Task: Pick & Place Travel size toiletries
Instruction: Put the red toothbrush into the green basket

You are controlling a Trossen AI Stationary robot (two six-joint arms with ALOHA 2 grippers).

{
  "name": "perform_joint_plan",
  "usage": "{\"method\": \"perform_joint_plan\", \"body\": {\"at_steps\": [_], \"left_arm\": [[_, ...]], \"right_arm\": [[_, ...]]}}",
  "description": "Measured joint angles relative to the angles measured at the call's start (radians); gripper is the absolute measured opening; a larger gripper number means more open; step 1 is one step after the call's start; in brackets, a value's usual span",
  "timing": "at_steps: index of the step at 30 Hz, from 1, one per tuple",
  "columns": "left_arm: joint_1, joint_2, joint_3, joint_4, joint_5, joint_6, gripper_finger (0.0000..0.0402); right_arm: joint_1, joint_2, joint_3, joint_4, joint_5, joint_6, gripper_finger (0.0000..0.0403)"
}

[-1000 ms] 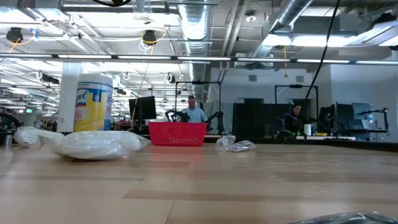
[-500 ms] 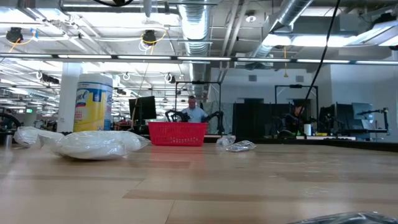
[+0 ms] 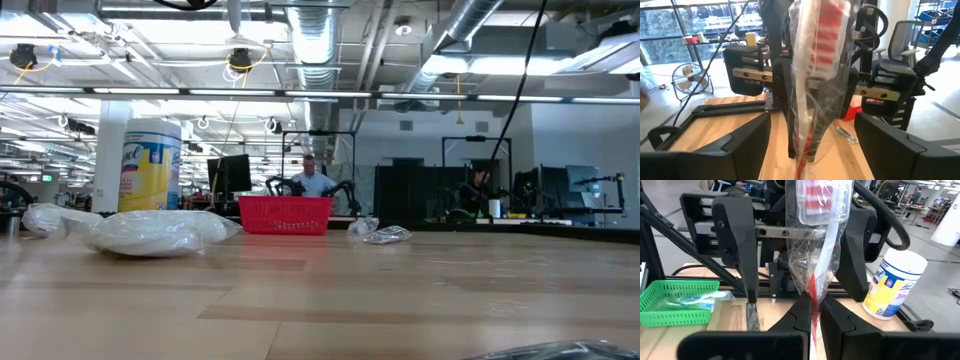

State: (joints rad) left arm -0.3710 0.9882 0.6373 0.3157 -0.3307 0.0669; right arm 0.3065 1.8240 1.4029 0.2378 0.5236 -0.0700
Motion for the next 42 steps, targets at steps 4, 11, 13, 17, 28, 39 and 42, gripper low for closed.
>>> {"method": "perform_joint_plan", "body": {"at_steps": [4, 11, 13, 17, 28, 39, 42], "left_arm": [[0.0, 0.0, 0.0, 0.003, -0.009, 0.0, 0.0267], [0.0, -0.005, 0.0, 0.007, -0.028, -0.019, 0.022], [0.0, -0.005, 0.0, 0.007, -0.038, -0.02, 0.0198], [0.0, -0.005, 0.0, 0.007, -0.039, -0.022, 0.0146], [0.0, 0.002, 0.0, 0.002, -0.044, -0.045, 0.0014], [-0.017, -0.041, 0.0, -0.028, -0.079, -0.049, 0.0011], [-0.046, -0.08, 0.0, -0.074, -0.171, -0.051, 0.001]], "right_arm": [[0.0, 0.0, 0.0, -0.008, -0.001, 0.0, 0.0013], [-0.002, 0.0, 0.0, -0.018, -0.002, 0.01, 0.0013], [-0.002, 0.0, 0.0, -0.018, -0.002, 0.01, 0.0013], [-0.002, 0.0, 0.0, -0.015, -0.002, 0.01, 0.0016], [-0.012, 0.0, 0.0, -0.019, -0.001, 0.01, 0.0047], [0.042, -0.03, 0.001, -0.039, 0.003, 0.006, 0.0213], [0.07, -0.057, 0.002, -0.065, 0.006, -0.015, 0.0267]]}}
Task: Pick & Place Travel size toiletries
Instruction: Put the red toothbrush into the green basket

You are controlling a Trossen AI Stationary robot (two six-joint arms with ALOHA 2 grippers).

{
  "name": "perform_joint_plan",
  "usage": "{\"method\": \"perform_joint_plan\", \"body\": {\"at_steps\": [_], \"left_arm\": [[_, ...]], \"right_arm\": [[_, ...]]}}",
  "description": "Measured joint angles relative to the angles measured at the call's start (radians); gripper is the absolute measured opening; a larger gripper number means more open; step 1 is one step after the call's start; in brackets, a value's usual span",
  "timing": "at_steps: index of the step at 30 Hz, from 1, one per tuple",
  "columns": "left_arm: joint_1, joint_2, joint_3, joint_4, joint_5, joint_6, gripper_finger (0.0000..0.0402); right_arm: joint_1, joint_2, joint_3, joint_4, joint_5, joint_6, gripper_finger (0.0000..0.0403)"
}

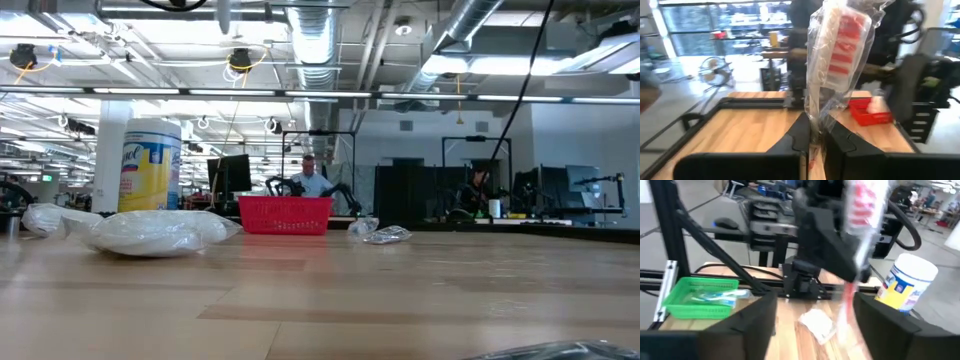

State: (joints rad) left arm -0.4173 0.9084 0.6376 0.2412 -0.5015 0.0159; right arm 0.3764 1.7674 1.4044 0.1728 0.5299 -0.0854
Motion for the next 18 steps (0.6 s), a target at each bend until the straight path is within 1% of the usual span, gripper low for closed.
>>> {"method": "perform_joint_plan", "body": {"at_steps": [4, 7, 14, 18], "left_arm": [[-0.044, -0.059, 0.0, -0.094, -0.11, -0.058, 0.001], [-0.067, -0.095, 0.005, -0.2, -0.156, -0.163, 0.001], [-0.105, -0.095, 0.07, -0.49, -0.163, -0.461, 0.001], [-0.141, -0.077, 0.112, -0.631, -0.132, -0.636, 0.001]], "right_arm": [[0.031, -0.045, 0.0, -0.054, 0.004, -0.035, 0.031], [0.044, -0.072, 0.0, -0.094, 0.003, -0.045, 0.0326], [0.027, -0.097, 0.001, -0.16, 0.004, -0.04, 0.0342], [0.009, -0.096, 0.001, -0.17, 0.003, -0.022, 0.0341]]}}
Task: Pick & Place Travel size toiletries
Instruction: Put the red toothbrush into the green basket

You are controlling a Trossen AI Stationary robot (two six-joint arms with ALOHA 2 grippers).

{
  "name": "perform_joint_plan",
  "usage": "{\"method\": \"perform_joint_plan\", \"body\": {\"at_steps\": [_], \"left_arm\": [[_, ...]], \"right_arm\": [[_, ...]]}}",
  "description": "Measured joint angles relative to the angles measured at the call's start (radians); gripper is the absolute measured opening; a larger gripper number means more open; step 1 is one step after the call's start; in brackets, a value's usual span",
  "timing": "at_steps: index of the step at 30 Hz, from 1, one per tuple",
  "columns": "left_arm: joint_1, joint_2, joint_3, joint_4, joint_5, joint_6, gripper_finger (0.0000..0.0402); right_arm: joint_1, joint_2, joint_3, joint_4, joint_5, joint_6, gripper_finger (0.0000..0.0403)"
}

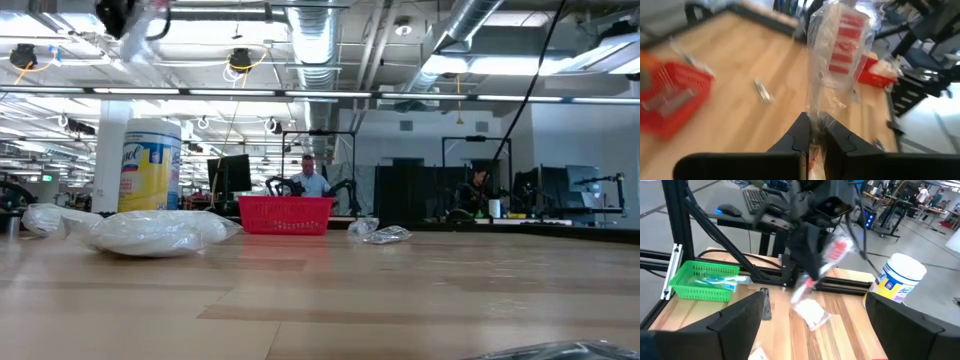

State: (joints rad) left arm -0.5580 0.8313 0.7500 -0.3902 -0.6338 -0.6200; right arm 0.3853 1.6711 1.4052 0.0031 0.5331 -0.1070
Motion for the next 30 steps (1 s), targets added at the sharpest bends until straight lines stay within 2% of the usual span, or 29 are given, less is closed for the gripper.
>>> {"method": "perform_joint_plan", "body": {"at_steps": [4, 8, 15, 26, 30], "left_arm": [[-0.057, 0.01, 0.022, -0.099, 0.049, -0.187, 0.001], [-0.133, 0.016, 0.023, -0.12, 0.093, -0.339, 0.001], [-0.321, 0.046, 0.024, -0.127, 0.095, -0.62, 0.001], [-0.628, 0.22, 0.024, -0.13, 0.147, -1.214, 0.001], [-0.708, 0.284, 0.024, -0.133, 0.152, -1.373, 0.001]], "right_arm": [[-0.014, 0.0, 0.0, -0.026, 0.0, 0.003, 0.0339], [-0.018, 0.001, 0.0, -0.048, 0.0, 0.003, 0.0339], [-0.017, 0.001, 0.0, -0.049, 0.0, 0.01, 0.0338], [-0.022, 0.002, 0.0, -0.051, 0.0, 0.029, 0.0338], [-0.022, 0.002, 0.0, -0.051, 0.0, 0.051, 0.0337]]}}
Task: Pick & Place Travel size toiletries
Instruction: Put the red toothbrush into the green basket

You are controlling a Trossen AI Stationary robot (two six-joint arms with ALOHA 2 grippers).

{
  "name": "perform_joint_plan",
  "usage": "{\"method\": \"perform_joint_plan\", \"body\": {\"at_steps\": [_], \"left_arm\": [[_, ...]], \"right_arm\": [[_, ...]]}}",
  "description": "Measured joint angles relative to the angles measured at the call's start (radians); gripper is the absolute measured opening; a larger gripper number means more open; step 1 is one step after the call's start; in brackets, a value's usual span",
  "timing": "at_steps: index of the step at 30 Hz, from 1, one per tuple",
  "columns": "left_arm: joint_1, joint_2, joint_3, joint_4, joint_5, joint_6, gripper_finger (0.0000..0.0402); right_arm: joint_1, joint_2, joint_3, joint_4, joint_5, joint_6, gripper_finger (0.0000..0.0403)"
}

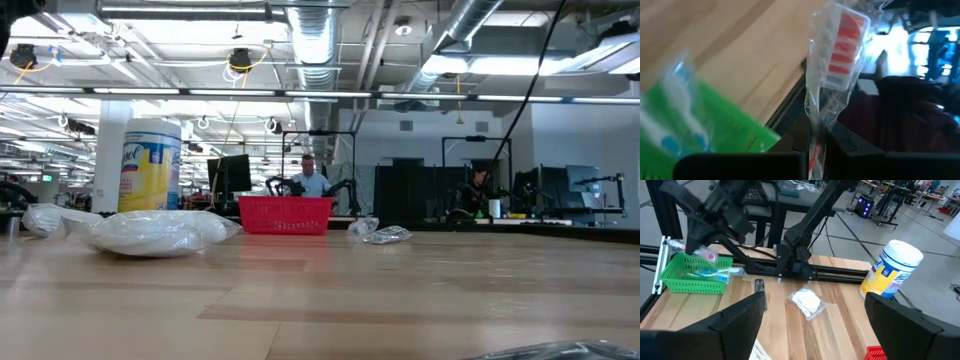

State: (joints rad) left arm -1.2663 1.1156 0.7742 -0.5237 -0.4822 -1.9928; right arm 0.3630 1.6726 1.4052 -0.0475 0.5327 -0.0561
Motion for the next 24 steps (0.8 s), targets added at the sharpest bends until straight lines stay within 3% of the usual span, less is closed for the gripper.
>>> {"method": "perform_joint_plan", "body": {"at_steps": [8, 17, 24], "left_arm": [[-0.061, 0.112, 0.005, -0.154, -0.007, -0.167, 0.001], [-0.114, 0.267, 0.224, -0.45, 0.063, -0.268, 0.001], [-0.116, 0.419, 0.273, -0.472, 0.071, -0.291, 0.001]], "right_arm": [[0.0, 0.0, 0.0, 0.0, 0.0, 0.004, 0.0338], [-0.012, 0.0, 0.0, 0.002, -0.001, 0.005, 0.0334], [-0.018, 0.0, 0.0, -0.006, -0.008, 0.048, 0.0335]]}}
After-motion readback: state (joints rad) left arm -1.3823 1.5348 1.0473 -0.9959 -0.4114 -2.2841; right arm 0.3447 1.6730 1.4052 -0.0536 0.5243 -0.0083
